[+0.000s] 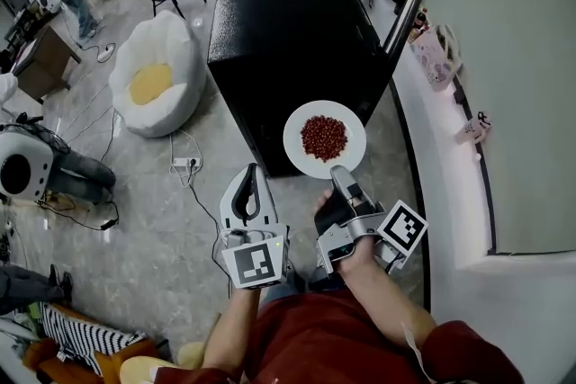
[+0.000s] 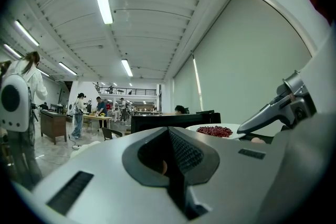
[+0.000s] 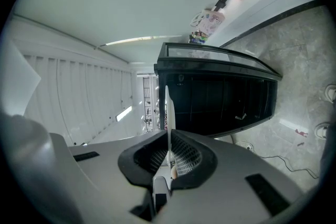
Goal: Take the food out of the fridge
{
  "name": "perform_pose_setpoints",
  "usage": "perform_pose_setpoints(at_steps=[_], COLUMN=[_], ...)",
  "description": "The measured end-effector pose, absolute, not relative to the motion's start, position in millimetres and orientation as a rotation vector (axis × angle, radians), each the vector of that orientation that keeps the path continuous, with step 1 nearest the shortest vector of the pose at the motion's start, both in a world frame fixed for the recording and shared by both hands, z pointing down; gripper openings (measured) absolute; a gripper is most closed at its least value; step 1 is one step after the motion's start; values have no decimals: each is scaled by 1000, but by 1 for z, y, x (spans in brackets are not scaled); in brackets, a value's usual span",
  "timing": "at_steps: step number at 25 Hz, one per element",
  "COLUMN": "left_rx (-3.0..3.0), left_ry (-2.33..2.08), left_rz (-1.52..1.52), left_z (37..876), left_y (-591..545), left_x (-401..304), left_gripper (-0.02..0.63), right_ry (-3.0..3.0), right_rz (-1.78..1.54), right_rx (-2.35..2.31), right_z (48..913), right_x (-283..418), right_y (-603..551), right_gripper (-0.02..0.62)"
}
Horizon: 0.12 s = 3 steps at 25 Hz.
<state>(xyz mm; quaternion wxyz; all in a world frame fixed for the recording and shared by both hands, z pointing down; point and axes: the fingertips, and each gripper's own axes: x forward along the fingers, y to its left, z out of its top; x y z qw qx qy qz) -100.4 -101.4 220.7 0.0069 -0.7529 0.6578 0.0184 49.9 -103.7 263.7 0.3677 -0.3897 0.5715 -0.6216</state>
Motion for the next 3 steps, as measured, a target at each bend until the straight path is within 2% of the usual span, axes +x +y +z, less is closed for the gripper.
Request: perform_pose_setpoints(at_steps=[3], left_rx=[-2352], left_ry=[2054], left_rz=[49], left_z=[222], left_y=[-100], left_x=[-100], left_gripper=[12], right_ry=[1466], right_rz=[-1600], right_rx=[-1003], right_z=[265], right_x=[50], right_y=[-102], right_gripper=[34])
